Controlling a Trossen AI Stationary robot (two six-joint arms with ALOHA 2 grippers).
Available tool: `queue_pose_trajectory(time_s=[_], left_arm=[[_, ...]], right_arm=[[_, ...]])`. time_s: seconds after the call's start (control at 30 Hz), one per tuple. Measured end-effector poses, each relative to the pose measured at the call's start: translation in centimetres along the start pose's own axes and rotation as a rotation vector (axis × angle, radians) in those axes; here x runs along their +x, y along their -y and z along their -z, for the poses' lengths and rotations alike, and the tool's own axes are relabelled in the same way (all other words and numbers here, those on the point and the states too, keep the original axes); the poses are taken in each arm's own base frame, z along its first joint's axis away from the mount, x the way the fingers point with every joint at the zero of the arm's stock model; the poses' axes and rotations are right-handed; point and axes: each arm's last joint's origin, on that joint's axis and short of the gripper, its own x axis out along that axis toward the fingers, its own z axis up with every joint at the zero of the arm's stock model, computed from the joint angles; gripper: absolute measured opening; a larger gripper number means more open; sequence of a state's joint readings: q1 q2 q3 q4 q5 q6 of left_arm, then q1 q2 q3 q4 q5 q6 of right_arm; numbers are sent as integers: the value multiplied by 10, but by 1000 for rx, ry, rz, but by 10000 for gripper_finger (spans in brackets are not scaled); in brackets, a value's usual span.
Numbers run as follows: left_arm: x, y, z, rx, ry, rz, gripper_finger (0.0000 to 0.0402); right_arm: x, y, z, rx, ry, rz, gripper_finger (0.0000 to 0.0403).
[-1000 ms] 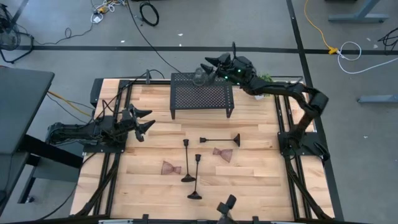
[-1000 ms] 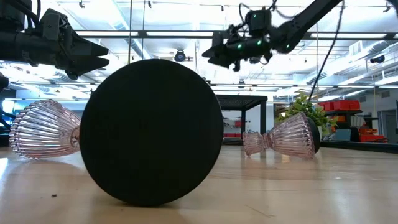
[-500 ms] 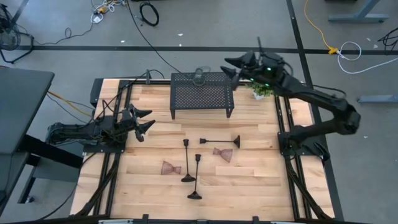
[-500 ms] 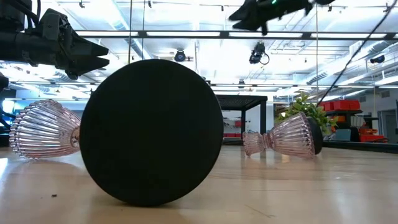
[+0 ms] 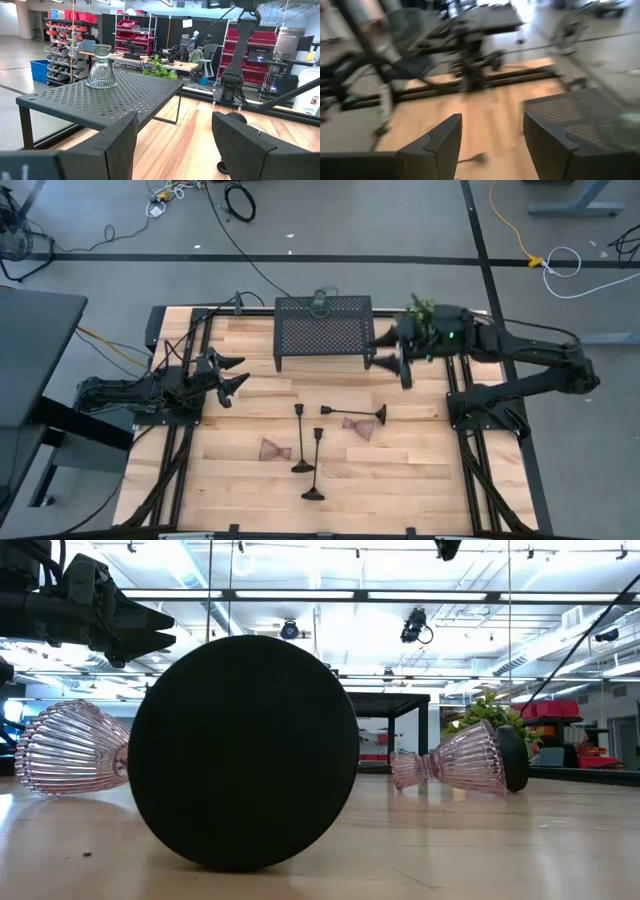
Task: Pick & Place candle stick holders
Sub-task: Put the right pink glass candle holder on the shelf
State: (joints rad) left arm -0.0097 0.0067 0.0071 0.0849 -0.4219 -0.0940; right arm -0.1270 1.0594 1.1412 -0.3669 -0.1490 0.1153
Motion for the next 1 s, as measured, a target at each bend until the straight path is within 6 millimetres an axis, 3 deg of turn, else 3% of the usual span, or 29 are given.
queue_pose_trajectory(time_s=[0.2, 0.63, 1.0], left_arm=[[0, 0, 0, -1, 0, 0, 254], [0, 0, 0, -1, 0, 0, 254], [0, 0, 0, -1, 0, 0, 254]], right_arm=[[23, -45, 17, 17, -117, -152, 210], [95, -119, 82, 35, -354, -123, 210], [144, -139, 133, 50, -453, -53, 199]])
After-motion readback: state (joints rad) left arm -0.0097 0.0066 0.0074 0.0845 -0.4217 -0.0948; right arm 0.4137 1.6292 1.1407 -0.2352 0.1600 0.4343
